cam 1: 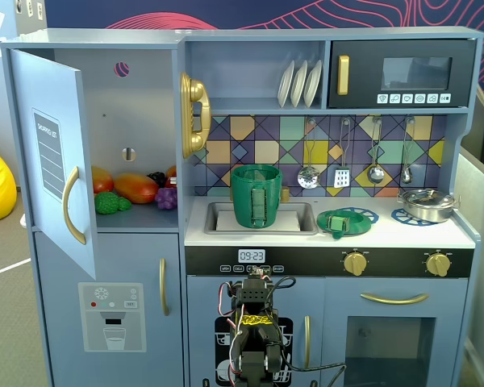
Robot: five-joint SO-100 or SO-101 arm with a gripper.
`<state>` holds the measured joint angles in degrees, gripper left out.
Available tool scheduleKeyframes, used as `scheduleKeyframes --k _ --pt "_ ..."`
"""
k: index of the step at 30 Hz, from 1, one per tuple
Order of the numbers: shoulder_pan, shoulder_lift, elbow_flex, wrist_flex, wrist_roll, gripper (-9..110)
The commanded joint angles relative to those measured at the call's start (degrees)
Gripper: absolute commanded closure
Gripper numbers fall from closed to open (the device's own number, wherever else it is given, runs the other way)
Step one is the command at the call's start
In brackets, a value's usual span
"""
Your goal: Pick up the lid from the counter and put it on the green recipient
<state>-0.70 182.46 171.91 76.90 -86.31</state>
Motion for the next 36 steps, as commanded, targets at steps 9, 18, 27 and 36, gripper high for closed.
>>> scheduleKeyframes --k 9,18,27,36 --pt "2.4 -0.4 -0.2 10.5 0.1 101" --pt "8.4 -13.9 -19.5 -11.7 -1.8 101" --pt "24.3 -26.6 -41.0 -31.6 -9.5 99" --pt "33.4 -30.8 -33.6 -67.9 -9.8 81"
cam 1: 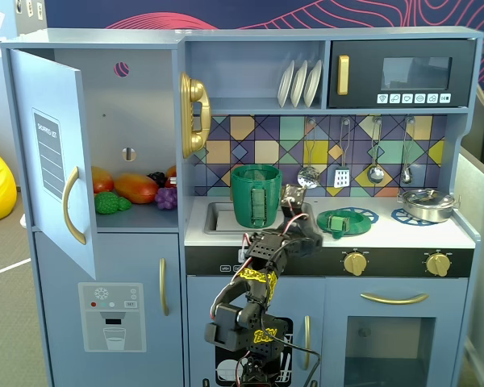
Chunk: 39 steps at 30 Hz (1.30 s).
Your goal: Pick up the lid from the counter and put it on the green recipient
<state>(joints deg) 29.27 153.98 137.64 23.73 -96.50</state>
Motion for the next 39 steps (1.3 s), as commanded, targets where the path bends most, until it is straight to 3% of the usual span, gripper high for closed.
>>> scheduleKeyframes --k 1,8,14,31,39 --pt "4.4 -3.2 1.2 -17.5 1.1 78" --pt "8.7 -6.5 4.7 -28.2 3.4 60" --pt "9.8 -9.9 4.0 -31.7 4.0 54" --pt "6.4 -32.1 -15.0 -32.8 1.6 59" --pt "4.1 -35.1 -16.5 -33.0 1.5 63"
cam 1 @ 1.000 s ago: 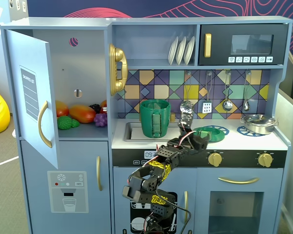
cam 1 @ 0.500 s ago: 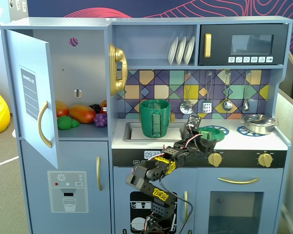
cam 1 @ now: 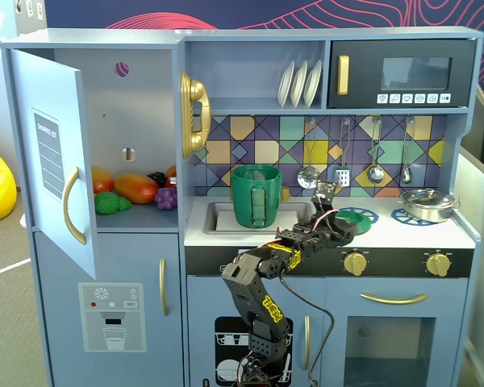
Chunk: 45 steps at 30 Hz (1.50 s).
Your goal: Pick up the lid from the counter and put it on the green recipient
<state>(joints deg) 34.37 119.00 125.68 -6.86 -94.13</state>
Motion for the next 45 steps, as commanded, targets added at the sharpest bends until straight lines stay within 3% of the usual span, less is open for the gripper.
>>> scheduleKeyframes --k 1,6,11,13,24,34,45 --pt "-1.1 -0.4 -4.7 -2.5 -0.9 63" --pt "-1.2 -2.3 -5.5 -3.2 -1.1 68" --pt "-2.9 -3.7 -5.4 -6.9 -1.6 96" --pt "-3.3 -3.8 -4.9 -8.5 -1.6 101" --pt "-2.8 -1.7 -8.2 -8.3 -0.5 101" --pt "-5.4 4.5 -22.4 8.7 0.9 102" --pt "-13.3 7.6 -30.4 14.5 0.4 102"
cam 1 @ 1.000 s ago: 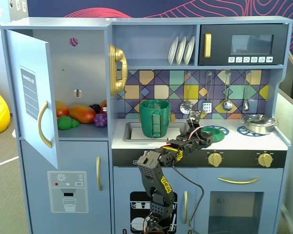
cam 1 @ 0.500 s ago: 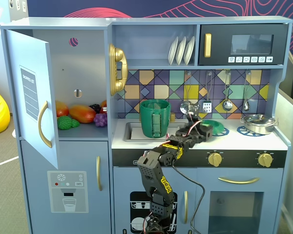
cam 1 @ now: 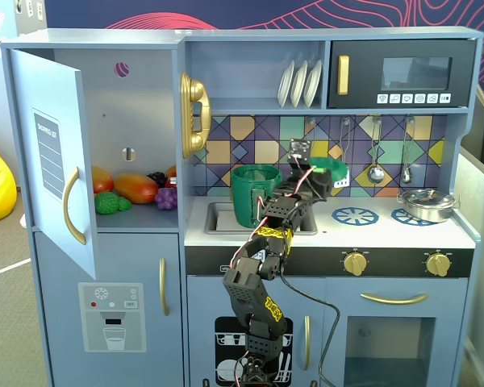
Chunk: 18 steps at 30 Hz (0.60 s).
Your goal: Pick up the lid from the counter and put it on the green recipient
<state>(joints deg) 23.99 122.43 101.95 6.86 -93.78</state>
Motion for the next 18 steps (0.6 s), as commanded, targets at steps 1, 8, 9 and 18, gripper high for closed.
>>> scheduleKeyframes --k 1,8,9,18 --pt "-3.6 4.2 -7.3 1.5 0.2 102" --pt "-9.0 4.1 -10.1 6.1 0.8 102" --pt "-9.5 4.0 -10.1 6.4 0.6 102" --pt "-15.3 3.3 -12.3 10.4 2.2 102"
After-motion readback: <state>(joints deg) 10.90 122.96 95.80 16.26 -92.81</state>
